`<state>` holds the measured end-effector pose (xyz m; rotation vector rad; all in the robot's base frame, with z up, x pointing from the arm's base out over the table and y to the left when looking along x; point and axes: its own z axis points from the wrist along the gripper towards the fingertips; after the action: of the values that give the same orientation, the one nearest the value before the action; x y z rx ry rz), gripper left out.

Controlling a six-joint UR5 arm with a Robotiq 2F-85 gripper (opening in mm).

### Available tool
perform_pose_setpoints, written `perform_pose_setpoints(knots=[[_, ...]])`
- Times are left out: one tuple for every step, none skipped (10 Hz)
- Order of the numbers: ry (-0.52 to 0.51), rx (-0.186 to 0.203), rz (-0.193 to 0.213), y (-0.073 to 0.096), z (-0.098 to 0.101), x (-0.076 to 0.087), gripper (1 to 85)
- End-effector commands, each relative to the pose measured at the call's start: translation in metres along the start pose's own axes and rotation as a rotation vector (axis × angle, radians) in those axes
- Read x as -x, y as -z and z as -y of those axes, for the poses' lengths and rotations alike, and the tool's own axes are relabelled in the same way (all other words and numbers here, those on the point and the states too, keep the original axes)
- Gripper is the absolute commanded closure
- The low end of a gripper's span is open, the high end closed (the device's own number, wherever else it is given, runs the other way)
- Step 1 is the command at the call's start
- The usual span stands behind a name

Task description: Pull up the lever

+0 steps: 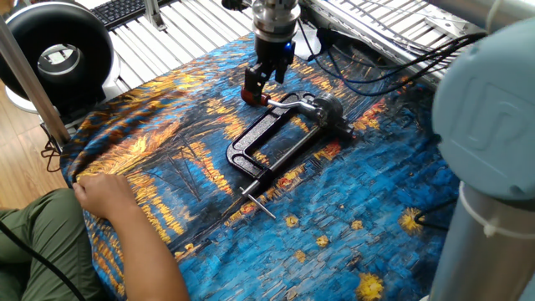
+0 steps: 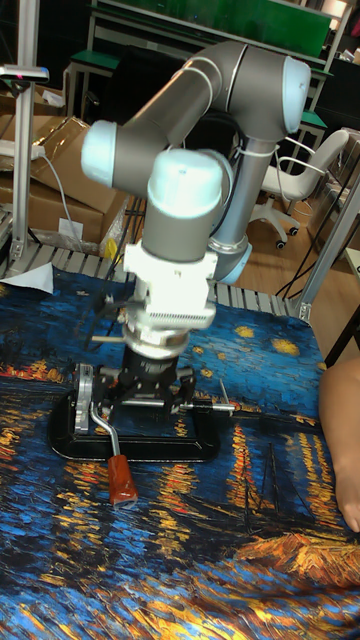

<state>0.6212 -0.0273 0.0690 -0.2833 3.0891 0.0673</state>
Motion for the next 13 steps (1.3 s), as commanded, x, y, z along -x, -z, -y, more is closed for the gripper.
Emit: perform_pose_setpoints(knots=[[-0.009, -0.006, -0.002, -0.026, 0.011, 0.015, 11.7], [-0.007, -0.011, 0.003, -0.034, 0.013, 0.021, 12.0], [-0.009, -0.009, 0.005, -0.04, 0.011, 0.025, 12.0], [-0.009, -0.007, 0.005, -0.043, 0.01, 0.028, 12.7], [-0.009, -0.011, 0.003, -0.046, 0.01, 0.029, 13.3], [-0.007, -0.019, 0.002, -0.05, 0.012, 0.031, 14.0], [-0.007, -0.023, -0.001, -0.053, 0.013, 0.031, 14.7], [-0.008, -0.026, -0.001, -0.056, 0.014, 0.032, 15.7], [-0.014, -0.029, -0.01, -0.057, 0.014, 0.03, 17.7], [-0.021, -0.037, -0.02, -0.057, 0.017, 0.028, 20.7], [-0.022, -0.037, -0.02, -0.058, 0.017, 0.028, 25.0], [-0.025, -0.035, -0.021, -0.059, 0.016, 0.028, 26.0], [-0.024, -0.035, -0.023, -0.06, 0.016, 0.027, 26.7]])
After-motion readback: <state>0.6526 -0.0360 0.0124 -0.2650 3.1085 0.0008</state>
